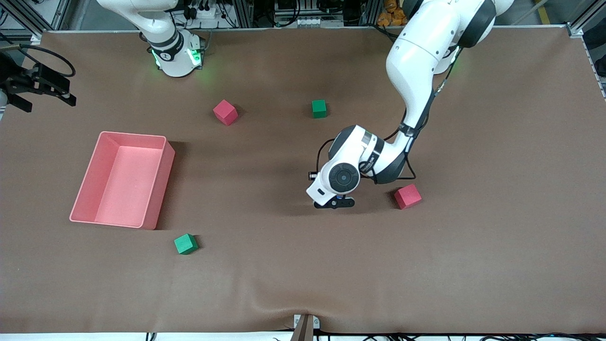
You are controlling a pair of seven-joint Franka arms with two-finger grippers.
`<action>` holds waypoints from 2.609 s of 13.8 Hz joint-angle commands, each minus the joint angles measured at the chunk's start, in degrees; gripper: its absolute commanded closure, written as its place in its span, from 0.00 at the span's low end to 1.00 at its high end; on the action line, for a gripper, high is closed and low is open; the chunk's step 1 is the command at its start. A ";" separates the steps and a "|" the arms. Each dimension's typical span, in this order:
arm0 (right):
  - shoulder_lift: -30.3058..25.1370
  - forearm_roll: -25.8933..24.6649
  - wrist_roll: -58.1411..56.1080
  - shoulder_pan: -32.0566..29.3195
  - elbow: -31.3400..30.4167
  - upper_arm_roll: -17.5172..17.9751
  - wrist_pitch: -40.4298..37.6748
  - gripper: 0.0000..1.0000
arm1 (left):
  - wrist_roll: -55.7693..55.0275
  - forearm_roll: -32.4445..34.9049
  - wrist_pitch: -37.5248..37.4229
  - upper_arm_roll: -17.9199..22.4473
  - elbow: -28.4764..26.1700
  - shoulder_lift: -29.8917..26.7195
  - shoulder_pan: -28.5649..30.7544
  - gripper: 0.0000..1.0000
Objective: Place and upright button with both arms
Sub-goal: 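Lift the button with the left gripper and turn it cap up, then set the button upright on the table and open the left gripper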
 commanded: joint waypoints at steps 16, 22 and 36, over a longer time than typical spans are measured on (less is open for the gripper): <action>-0.19 0.32 -0.37 -0.47 0.55 -0.33 -0.77 0.00 | -54.39 30.23 16.46 22.31 -1.20 1.86 -30.23 1.00; -0.19 0.41 -0.37 -0.47 0.55 -0.33 -0.77 0.00 | -67.08 44.56 16.20 22.31 -2.25 6.36 -33.93 1.00; -0.01 0.41 -0.37 -0.64 0.55 -0.50 -0.77 0.00 | -70.60 53.55 15.41 21.53 -2.87 12.51 -35.25 1.00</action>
